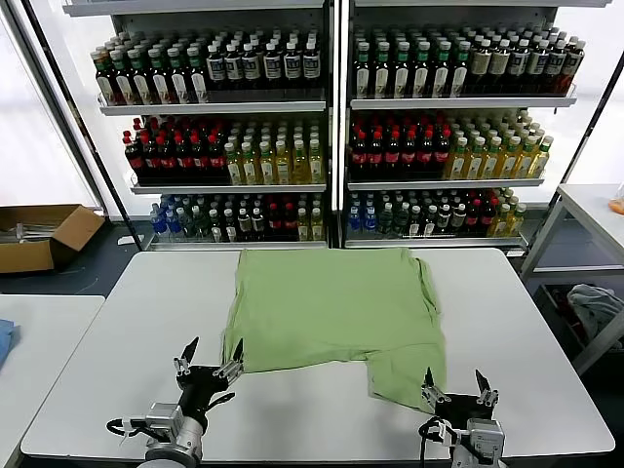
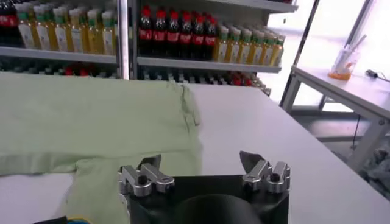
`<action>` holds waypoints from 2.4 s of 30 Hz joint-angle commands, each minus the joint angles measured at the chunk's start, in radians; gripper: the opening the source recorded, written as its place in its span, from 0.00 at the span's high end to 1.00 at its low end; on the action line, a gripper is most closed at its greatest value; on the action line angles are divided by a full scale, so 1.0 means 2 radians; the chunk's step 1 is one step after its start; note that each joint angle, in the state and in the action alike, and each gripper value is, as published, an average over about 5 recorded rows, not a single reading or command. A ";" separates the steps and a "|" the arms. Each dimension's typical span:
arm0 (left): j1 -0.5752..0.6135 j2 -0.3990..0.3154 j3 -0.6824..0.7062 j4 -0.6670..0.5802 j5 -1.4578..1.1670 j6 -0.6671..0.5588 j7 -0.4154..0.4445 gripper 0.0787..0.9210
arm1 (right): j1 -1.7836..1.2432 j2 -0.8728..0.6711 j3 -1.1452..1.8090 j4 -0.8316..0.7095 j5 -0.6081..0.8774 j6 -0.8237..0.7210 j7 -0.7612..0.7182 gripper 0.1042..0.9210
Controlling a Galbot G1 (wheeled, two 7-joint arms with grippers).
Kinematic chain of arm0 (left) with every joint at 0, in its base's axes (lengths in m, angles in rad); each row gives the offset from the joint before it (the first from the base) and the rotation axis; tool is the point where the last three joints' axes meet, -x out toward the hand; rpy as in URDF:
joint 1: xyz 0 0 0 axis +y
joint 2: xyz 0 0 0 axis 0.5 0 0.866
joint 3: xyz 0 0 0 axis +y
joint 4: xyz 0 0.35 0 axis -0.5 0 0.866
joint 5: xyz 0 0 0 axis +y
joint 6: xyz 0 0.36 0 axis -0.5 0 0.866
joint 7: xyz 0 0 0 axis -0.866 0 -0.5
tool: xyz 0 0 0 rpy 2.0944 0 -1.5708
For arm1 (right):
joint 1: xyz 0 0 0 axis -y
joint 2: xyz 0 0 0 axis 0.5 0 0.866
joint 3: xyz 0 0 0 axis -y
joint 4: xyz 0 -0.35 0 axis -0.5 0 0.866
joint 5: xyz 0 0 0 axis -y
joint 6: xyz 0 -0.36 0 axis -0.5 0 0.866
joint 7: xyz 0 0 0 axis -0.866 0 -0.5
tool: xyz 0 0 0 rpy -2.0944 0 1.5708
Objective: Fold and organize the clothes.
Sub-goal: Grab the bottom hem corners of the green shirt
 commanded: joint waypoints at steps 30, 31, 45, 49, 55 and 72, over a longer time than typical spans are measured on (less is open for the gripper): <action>-0.032 0.028 -0.006 0.064 -0.032 0.075 0.019 0.12 | 0.002 0.010 -0.026 -0.042 0.003 0.000 0.016 0.12; -0.032 0.028 -0.006 0.064 -0.032 0.075 0.018 0.12 | 0.002 0.010 -0.026 -0.043 0.003 0.001 0.015 0.12; -0.019 0.022 0.009 0.049 -0.027 0.076 0.024 0.30 | -0.004 0.016 -0.024 -0.056 0.007 0.013 0.014 0.41; -0.019 0.023 0.007 0.049 -0.027 0.075 0.024 0.44 | -0.005 0.015 -0.025 -0.061 0.006 0.018 0.013 0.55; -0.023 0.022 0.005 0.057 -0.026 0.073 0.024 0.64 | -0.005 0.015 -0.026 -0.063 0.005 0.021 0.012 0.75; -0.045 0.024 0.005 0.050 -0.055 0.023 0.024 0.99 | 0.029 0.014 0.001 -0.040 0.012 0.051 -0.032 1.00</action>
